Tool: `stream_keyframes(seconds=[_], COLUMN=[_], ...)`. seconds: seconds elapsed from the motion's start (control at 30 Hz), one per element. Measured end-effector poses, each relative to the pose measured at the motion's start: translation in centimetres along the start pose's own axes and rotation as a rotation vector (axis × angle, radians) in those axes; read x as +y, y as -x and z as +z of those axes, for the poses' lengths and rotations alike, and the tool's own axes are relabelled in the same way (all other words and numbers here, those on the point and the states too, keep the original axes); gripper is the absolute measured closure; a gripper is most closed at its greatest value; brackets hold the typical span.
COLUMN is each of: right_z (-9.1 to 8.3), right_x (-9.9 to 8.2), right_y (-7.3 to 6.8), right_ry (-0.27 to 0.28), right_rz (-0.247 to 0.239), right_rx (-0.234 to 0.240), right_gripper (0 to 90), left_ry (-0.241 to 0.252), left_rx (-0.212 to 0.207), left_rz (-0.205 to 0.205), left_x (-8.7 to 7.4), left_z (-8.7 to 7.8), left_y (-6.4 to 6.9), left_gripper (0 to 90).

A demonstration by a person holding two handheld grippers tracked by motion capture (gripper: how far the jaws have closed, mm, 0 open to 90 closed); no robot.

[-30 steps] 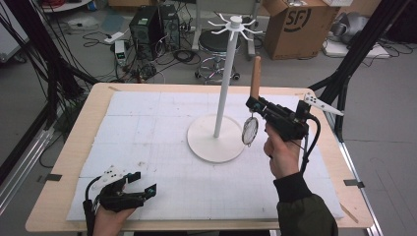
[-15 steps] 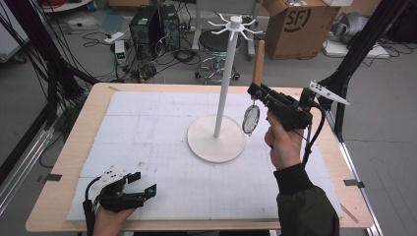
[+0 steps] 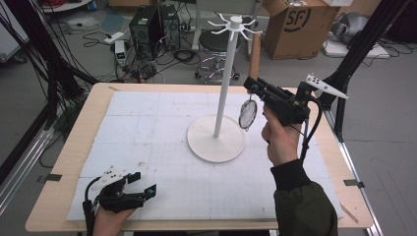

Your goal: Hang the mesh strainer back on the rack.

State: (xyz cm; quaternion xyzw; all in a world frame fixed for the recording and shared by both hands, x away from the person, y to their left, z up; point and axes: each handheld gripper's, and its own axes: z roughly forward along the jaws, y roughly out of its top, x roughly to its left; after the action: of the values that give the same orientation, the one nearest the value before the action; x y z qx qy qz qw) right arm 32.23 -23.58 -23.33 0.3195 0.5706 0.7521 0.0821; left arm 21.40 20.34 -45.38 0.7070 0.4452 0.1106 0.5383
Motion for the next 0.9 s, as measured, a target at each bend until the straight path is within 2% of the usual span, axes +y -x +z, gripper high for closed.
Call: stream_keyframes(seconds=[0.17,0.63,0.9], right_z=[0.2,1.3,1.8], right_x=[0.1,0.5,-0.1], right_y=[-0.1,0.0,0.5], right_ry=[-0.007,-0.022,-0.042], right_rz=[-0.012,-0.007,-0.005], right_rx=[-0.011,-0.035,-0.056], right_gripper=[68.6,68.6,68.6], left_ry=[0.001,0.002,0.002], left_rx=[0.0,-0.002,-0.002], left_rz=[-0.003,0.001,-0.002], left_x=[0.0,0.0,-0.1], left_z=[0.0,-0.1,-0.1], left_y=[0.0,0.0,0.1], left_gripper=[16.0,16.0,16.0])
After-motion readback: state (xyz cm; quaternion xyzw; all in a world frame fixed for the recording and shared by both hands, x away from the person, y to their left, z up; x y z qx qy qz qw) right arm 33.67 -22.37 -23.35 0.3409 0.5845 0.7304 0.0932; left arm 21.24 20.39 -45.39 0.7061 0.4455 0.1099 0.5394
